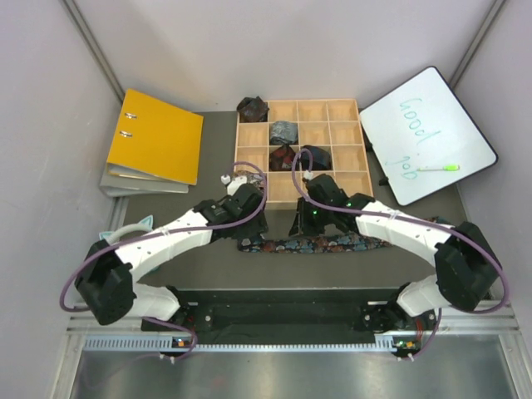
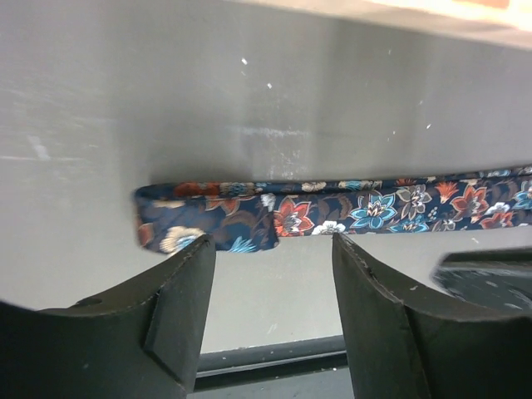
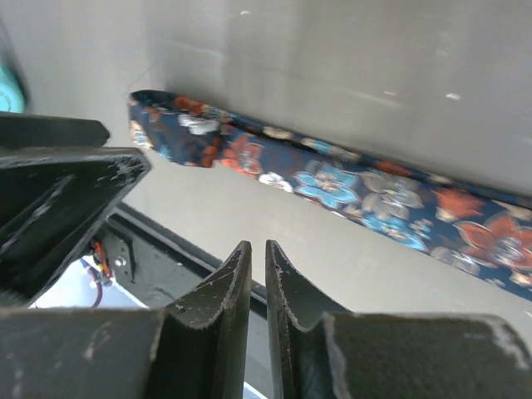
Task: Roll the ties
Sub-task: Roll the tie at the center of the board.
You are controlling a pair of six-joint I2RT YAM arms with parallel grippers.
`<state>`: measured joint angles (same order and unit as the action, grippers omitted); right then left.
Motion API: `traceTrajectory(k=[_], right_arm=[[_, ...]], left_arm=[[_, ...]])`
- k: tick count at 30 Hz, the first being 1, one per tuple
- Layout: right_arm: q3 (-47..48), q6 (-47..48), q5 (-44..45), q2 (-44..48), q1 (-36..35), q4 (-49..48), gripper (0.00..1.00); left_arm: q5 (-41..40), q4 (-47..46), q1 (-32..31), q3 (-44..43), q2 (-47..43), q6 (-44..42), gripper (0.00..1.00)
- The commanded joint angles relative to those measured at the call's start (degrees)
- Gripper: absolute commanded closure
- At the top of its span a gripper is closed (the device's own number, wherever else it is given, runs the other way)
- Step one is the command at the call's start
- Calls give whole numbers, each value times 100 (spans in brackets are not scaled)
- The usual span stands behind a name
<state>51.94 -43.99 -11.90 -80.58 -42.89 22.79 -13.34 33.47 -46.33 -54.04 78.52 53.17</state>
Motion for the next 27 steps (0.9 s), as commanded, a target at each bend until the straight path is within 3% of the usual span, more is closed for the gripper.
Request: traceTrajectory(k=[1,13,27], right_arm=[[658,-13,-259,-405,-254,-362,87],[1467,-303,-866,-1671,-624,-1170,92],[1196,-330,-989,-2314,-632,-1724,95]], left_arm=[[-380,423,211,-89,-547,-245,38],[139,467,1073,790,-1576,-500,41],[763,300,1591,1176,-1876,-667,42]])
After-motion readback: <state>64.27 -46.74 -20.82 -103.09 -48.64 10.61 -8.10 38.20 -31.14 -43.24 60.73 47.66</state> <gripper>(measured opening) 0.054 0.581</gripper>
